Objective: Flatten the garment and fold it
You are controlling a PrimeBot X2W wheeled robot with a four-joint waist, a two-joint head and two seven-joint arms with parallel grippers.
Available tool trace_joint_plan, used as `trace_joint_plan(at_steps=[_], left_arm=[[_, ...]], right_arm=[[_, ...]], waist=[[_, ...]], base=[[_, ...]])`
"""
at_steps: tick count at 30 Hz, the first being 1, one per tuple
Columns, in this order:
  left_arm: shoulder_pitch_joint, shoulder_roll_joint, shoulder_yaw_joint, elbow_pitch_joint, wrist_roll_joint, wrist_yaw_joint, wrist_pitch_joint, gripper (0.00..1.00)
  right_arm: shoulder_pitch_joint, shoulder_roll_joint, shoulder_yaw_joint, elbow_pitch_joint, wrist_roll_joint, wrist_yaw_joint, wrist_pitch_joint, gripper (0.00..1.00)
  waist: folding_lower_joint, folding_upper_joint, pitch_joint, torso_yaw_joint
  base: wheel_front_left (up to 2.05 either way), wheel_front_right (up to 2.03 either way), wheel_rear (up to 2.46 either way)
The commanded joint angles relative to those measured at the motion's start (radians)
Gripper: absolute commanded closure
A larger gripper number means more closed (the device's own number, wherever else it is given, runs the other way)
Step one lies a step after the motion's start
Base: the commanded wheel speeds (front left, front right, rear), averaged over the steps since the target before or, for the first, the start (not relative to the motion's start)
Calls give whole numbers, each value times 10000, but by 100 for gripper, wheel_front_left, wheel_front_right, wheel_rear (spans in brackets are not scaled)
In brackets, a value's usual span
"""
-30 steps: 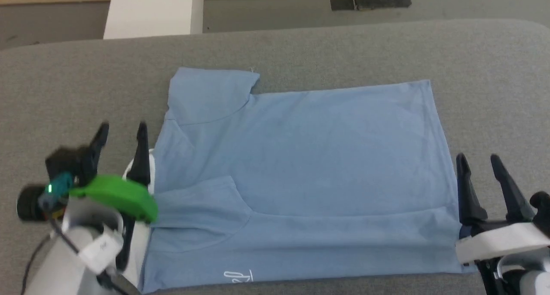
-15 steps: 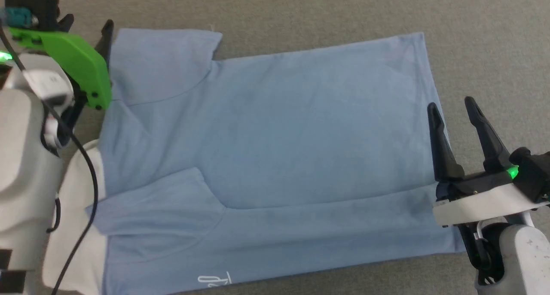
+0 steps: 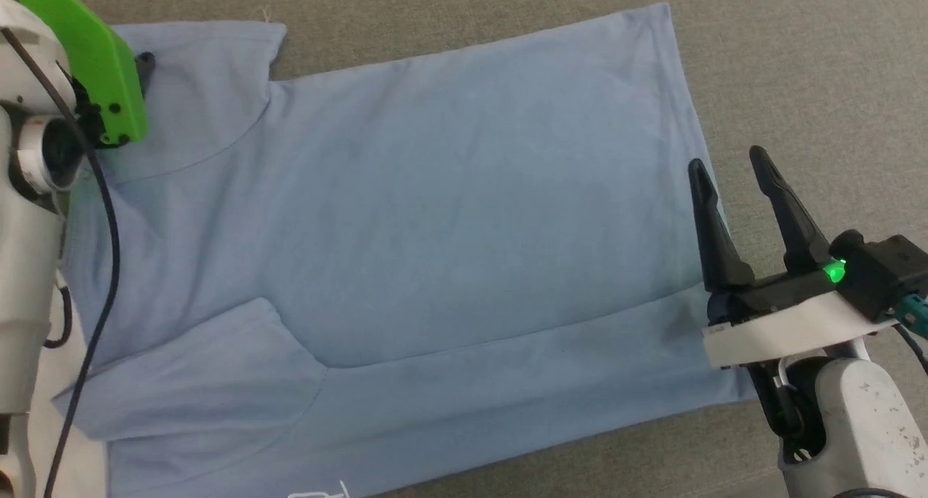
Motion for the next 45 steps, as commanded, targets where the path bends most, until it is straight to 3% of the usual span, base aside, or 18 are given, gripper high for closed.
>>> trace_joint_plan(at_steps=[1,3,4,12,21,30,31,33,36,39,44,45], left_arm=[[80,63,-139,92,-4,106,421,12],[113,140,-208,-62,-28,117,751,88],[130,182,-239,-155,-24,98,825,100],[220,346,-321,-772,25,127,880,100],[18,233,-444,-1153,-18,85,865,100],[-395,-47,-699,-1343,9,-117,652,100],[-420,-74,-720,-1338,7,-141,611,100],[-448,-122,-755,-1296,-7,-182,533,100],[-416,-195,-731,-1236,-36,-245,174,100],[-272,-173,-659,-1317,20,-394,-587,100],[578,-247,-374,-1764,-17,-586,-2486,100],[1375,-258,-180,-2238,-95,-625,-3497,100]], right_arm=[[-241,19,101,67,92,-15,-8,0],[-397,-32,209,130,108,-15,75,0],[-496,-75,258,167,97,-15,148,0],[-2770,-357,93,1016,124,-15,1642,0],[-6224,-206,-289,3851,272,-15,5589,0],[-7953,-105,-695,5995,-538,-15,8752,0],[-8039,-75,-820,6164,-691,-15,9063,17],[-8121,-19,-949,6373,-1012,-15,9627,98],[-8073,122,-1099,6300,-1254,-15,10070,100],[-7848,210,-1140,5857,-1242,-15,9593,100],[-6808,64,-860,4824,-509,-15,7934,100],[-5982,-223,-517,4086,36,-15,6747,100]], waist=[[-1,0,122,-141],[-1,0,134,-182],[-1,0,136,-197],[-1,0,235,-177],[-1,0,641,247],[-1,0,1071,733],[-1,0,1084,764],[-1,0,1071,812],[-1,0,955,857],[-1,0,724,891],[-1,0,-66,1078],[-1,0,-639,1219]], base=[[0,0,0],[0,0,0],[0,0,0],[0,0,0],[0,0,0],[0,0,0],[0,0,0],[0,0,0],[0,0,0],[0,0,0],[0,0,0],[0,0,0]])
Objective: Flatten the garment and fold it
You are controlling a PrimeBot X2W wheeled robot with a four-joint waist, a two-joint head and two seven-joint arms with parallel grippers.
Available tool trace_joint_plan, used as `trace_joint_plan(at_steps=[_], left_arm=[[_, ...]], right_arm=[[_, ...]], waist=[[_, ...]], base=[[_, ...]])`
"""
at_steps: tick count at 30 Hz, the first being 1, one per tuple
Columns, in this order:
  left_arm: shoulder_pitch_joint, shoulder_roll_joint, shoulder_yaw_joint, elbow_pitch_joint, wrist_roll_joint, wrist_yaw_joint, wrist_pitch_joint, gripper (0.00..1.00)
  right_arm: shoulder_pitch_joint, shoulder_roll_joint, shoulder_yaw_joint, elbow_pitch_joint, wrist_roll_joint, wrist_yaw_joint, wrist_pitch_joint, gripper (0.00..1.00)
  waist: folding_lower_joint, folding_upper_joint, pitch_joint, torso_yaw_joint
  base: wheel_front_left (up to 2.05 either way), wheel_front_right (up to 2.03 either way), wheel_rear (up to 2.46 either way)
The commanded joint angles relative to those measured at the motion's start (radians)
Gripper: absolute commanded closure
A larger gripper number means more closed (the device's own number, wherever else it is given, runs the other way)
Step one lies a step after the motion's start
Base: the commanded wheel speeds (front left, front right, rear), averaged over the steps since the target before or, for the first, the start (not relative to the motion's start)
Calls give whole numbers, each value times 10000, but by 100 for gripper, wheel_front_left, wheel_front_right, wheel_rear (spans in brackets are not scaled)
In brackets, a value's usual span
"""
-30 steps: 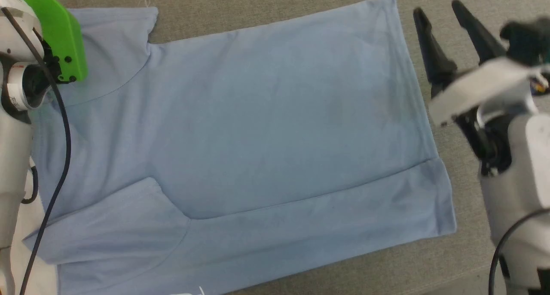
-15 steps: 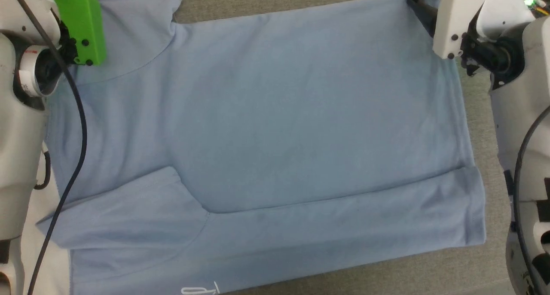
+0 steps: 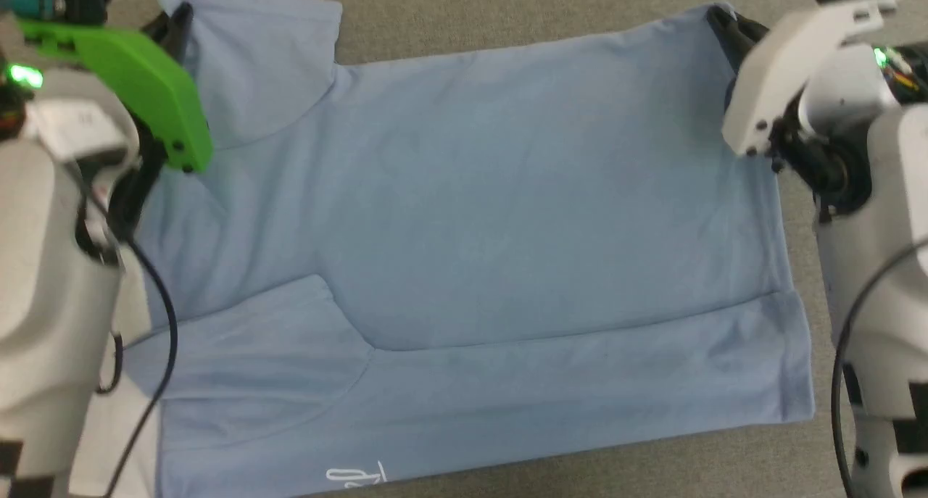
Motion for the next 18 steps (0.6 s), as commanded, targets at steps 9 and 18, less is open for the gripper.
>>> trace_joint_plan(at_steps=[9,18], left_arm=[[4219,-312,875,-2284,-1054,561,-1882,100],[7251,-634,1020,-2900,-1951,812,-2124,100]], right_arm=[[3297,-1173,547,-1635,1209,-15,-2623,100],[5425,-1691,278,-1846,1133,-15,-1976,100]], waist=[[-1,0,-2660,847],[-1,0,-3531,1264]], base=[[0,0,0],[0,0,0]])
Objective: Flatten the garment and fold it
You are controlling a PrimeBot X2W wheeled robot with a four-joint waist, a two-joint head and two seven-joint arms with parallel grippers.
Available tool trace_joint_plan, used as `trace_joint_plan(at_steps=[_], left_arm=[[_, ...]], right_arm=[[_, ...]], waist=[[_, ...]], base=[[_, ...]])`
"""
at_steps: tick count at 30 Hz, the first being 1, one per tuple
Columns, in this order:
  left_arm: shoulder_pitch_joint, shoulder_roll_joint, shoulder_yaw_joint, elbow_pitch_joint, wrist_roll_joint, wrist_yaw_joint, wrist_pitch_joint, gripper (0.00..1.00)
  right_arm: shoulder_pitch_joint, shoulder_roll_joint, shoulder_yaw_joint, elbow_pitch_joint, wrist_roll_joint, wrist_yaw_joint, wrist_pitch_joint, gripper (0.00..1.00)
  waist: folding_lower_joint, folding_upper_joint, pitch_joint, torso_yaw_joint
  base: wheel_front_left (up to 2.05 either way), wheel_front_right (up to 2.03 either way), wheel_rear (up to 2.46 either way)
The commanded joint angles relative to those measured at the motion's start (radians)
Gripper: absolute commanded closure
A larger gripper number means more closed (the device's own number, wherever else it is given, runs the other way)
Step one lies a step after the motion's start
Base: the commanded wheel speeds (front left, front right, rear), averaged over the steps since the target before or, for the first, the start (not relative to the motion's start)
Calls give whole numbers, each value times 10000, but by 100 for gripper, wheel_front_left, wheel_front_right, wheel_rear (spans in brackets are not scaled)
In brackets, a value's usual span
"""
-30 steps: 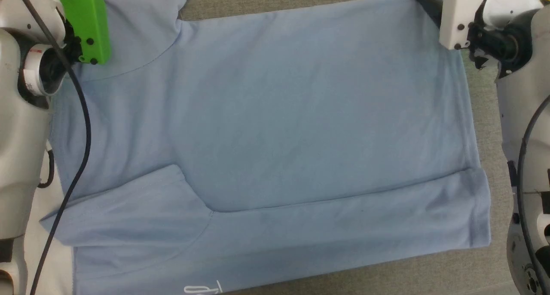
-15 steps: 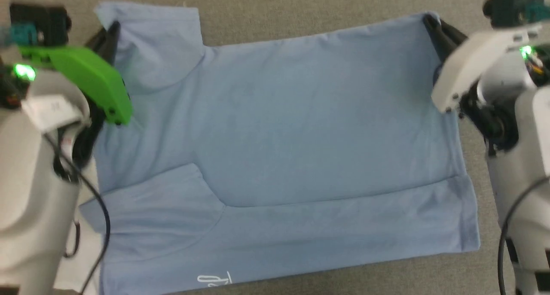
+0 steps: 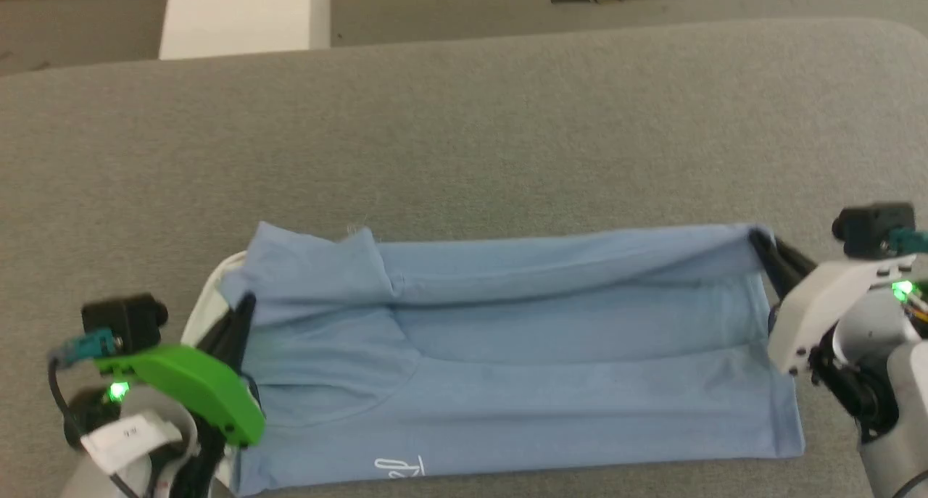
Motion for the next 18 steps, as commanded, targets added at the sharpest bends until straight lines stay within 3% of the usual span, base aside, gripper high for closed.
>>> trace_joint_plan(at_steps=[1,8,15,16,17,18], left_arm=[[315,-39,-13,-12,-181,7,-27,100],[1322,-170,-426,375,-476,-175,176,100],[1099,-374,-941,1407,-304,-463,156,100],[1031,-441,-985,1584,-297,-507,96,100],[986,-503,-1011,1711,-306,-529,56,76],[945,-562,-1060,1829,-294,-552,20,22]], right_arm=[[241,-76,50,-24,-24,-15,197,100],[825,-430,539,316,-337,-15,1242,100],[865,-352,941,953,-507,-15,2072,100],[879,-300,931,1073,-511,-15,2260,75],[888,-254,906,1132,-514,-15,2376,35],[901,-182,818,1167,-512,-15,2462,0]], waist=[[1,-1,-499,418],[1,-1,-515,473],[1,-1,-448,543],[1,-1,-458,542],[1,-1,-471,538],[1,-1,-492,528]], base=[[0,0,0],[0,0,0],[0,0,0],[0,0,0],[0,0,0],[0,0,0]])
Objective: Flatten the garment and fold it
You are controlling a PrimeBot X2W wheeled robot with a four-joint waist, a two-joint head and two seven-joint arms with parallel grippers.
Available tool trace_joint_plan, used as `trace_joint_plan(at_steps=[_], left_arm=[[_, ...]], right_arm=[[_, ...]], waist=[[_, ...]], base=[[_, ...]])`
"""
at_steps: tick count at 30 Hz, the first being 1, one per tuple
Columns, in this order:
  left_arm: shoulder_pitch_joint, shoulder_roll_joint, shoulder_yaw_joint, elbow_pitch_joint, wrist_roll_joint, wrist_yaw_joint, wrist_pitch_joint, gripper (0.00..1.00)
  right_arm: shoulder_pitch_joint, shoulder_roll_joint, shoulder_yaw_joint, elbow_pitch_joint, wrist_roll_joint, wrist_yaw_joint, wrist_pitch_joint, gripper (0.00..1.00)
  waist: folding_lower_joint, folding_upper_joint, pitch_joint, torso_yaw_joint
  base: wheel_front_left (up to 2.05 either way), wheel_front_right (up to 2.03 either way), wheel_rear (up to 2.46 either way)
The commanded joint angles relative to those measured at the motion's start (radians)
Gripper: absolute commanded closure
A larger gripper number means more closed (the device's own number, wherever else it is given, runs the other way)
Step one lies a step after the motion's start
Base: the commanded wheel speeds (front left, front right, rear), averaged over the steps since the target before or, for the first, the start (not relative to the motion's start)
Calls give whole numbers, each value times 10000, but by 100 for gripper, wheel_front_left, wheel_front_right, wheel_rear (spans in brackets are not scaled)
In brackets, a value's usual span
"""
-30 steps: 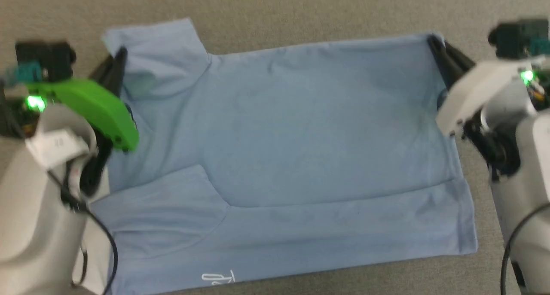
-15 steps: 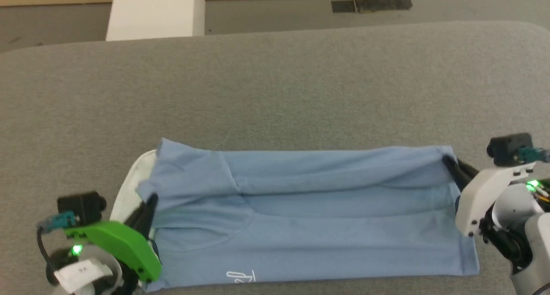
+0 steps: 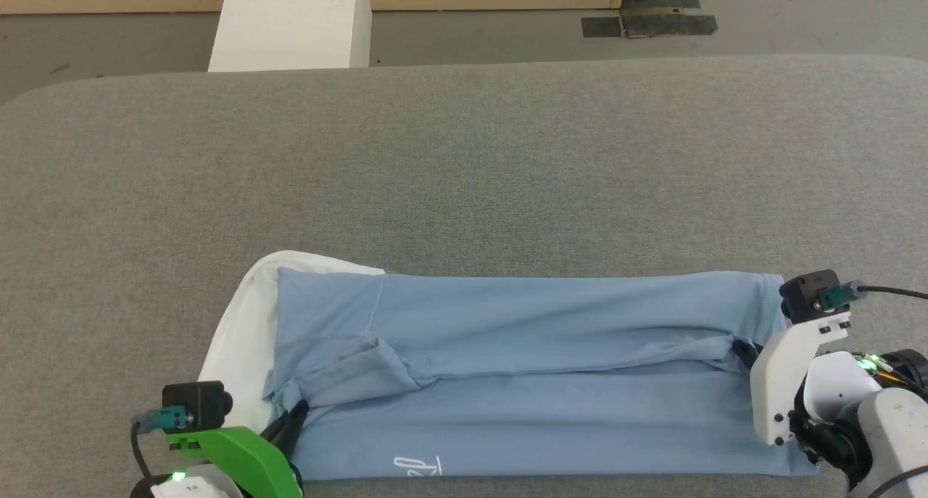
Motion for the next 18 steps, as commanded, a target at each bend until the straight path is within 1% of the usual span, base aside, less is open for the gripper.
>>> trace_joint_plan(at_steps=[1,6,10,14,18], left_arm=[[-133,-124,-80,147,48,-45,-21,0],[65,-429,36,117,-158,-35,-445,0],[327,-646,325,-253,-246,30,-1146,0],[342,-654,518,-635,285,239,-2076,0],[100,-646,663,-635,1078,510,-3190,0]], right_arm=[[156,114,-55,106,-69,-15,133,0],[562,431,-710,-248,-21,-15,79,0],[1219,792,-1437,-1061,50,-15,-200,0],[1920,1335,-2232,-2078,-36,-15,-692,0],[2409,2077,-2906,-2929,-153,-15,-1441,0]], waist=[[1,0,-40,-17],[1,0,-288,-32],[1,0,-490,2],[1,0,-647,74],[1,0,-773,104]], base=[[0,0,0],[0,0,0],[0,0,0],[0,0,0],[0,0,0]])
